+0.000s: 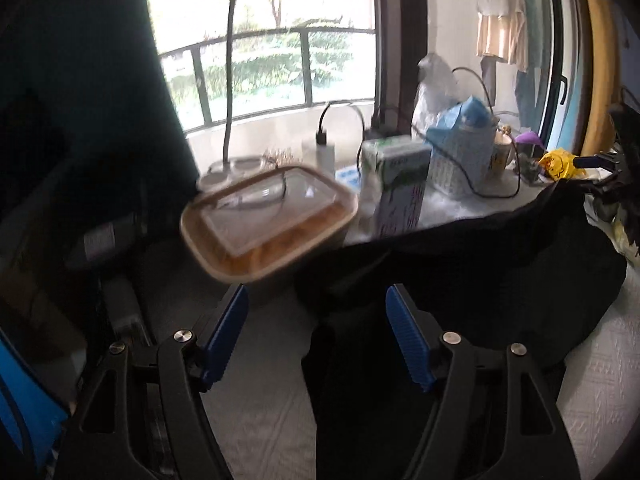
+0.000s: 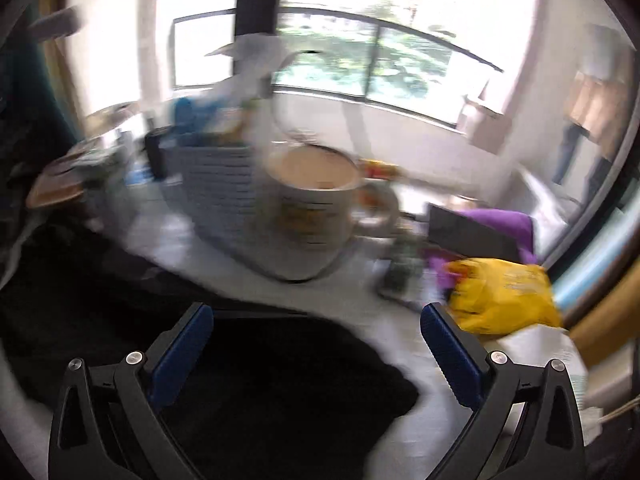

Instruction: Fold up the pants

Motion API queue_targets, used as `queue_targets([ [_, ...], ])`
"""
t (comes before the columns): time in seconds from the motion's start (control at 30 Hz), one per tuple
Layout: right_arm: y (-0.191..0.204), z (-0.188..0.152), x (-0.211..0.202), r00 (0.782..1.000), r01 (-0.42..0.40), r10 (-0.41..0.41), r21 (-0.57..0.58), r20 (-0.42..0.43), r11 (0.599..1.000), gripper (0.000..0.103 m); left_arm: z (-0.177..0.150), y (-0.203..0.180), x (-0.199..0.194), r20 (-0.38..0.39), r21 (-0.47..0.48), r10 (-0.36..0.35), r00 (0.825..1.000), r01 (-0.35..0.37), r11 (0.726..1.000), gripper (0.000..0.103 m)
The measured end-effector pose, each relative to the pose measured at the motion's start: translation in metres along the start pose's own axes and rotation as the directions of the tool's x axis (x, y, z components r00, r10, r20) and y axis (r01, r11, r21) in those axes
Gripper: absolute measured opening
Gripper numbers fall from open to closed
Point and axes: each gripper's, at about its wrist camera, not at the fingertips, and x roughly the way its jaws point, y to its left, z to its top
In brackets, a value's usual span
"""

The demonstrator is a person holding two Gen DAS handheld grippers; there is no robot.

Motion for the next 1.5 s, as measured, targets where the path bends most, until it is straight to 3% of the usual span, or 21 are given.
queue_targets([
  [0.1,0.049,0.004,0.021,0.997,-0.04,0.033,-0.118,-0.064,0.992,0.103,-0.01,0.003,0.003,-0.021,-0.021,-0.007,1.0,0.007,1.0,0.071],
  [0.33,0.102,0.02,0.078,0.987,0.007,-0.043,-0.23,-0.154,0.973,0.103,-0.017,0.018,0.015,-0.055,-0.085,-0.025,0.998,0.021,0.996,0.071],
  [0.5,0.088,0.048,0.091,0.991,0.035,-0.046,-0.094,-0.126,0.995,0.103,-0.015,0.031,0.018,-0.053,-0.147,-0.04,0.998,0.032,0.989,0.071],
  [0.67,0.073,0.063,0.096,0.988,0.119,-0.122,-0.032,-0.1,0.992,0.103,-0.017,0.039,0.021,-0.066,-0.185,-0.034,0.997,0.022,0.983,0.072],
  [0.9,0.067,0.052,0.037,0.993,0.122,-0.122,0.029,0.008,0.992,0.103,-0.022,0.037,-0.002,-0.052,-0.195,-0.069,0.996,0.057,0.979,0.074],
  [1.07,0.059,0.018,-0.02,0.992,0.103,-0.11,0.092,0.064,0.99,0.103,-0.04,0.029,-0.027,-0.049,-0.233,-0.113,0.992,0.099,0.968,0.082],
  [1.13,0.059,-0.011,-0.042,0.992,0.101,-0.11,0.129,0.062,0.986,0.103,-0.054,0.022,-0.034,-0.064,-0.247,-0.133,0.989,0.114,0.962,0.082],
  [1.5,0.047,-0.156,-0.087,0.991,0.127,-0.105,0.352,-0.08,0.927,0.103,-0.096,-0.005,-0.046,-0.122,-0.253,-0.18,0.976,0.145,0.957,0.082],
])
